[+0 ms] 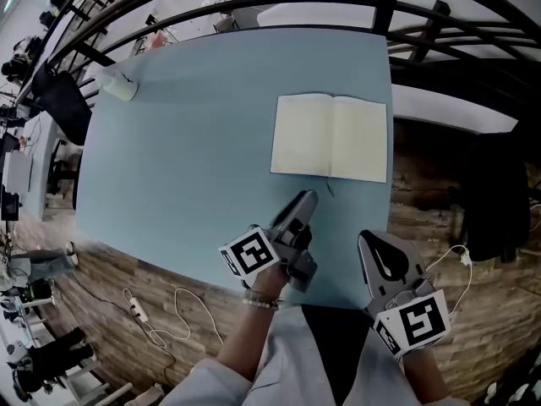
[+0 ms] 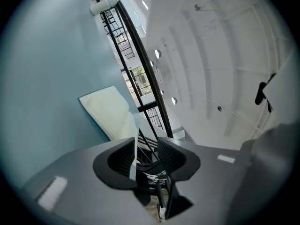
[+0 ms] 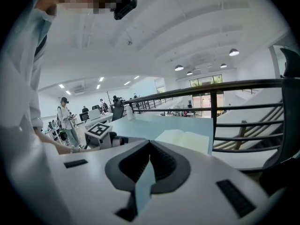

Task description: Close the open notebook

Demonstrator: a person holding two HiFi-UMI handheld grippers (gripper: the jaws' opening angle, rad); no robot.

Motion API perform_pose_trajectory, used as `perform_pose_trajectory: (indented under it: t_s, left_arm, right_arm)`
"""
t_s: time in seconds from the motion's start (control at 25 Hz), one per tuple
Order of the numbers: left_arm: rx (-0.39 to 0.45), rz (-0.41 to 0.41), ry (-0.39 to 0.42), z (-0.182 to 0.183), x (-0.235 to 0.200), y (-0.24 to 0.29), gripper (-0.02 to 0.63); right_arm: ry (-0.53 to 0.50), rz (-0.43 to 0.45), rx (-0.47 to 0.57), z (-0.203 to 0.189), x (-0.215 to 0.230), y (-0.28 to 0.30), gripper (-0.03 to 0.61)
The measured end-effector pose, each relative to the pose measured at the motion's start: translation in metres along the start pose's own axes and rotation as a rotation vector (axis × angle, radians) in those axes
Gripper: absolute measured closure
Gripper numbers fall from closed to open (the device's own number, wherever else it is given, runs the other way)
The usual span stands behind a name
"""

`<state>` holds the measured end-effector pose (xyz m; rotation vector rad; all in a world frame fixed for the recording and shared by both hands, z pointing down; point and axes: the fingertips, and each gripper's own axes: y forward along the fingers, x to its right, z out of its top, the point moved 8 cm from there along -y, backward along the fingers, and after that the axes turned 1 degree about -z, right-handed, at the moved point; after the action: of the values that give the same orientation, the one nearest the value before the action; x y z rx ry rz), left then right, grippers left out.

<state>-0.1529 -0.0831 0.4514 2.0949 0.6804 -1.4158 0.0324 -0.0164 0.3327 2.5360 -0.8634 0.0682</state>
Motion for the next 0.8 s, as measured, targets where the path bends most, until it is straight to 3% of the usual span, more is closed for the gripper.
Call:
perform_pose_trajectory:
  t_s: [0.44,0.8]
  left_arm:
    - [0.096,0.032,-0.311,-0.011,-0.037,0.019,0.469]
    - [0.158,0.079,-0.428,-0.007,-0.059,0.030,0.469]
  right_arm:
    - [0.033,-0.007,-0.013,-0.010,0.019,-0.007,0.577]
    - [0.041,-0.012,-0.024,-0.008,0.030,-0.011,0.577]
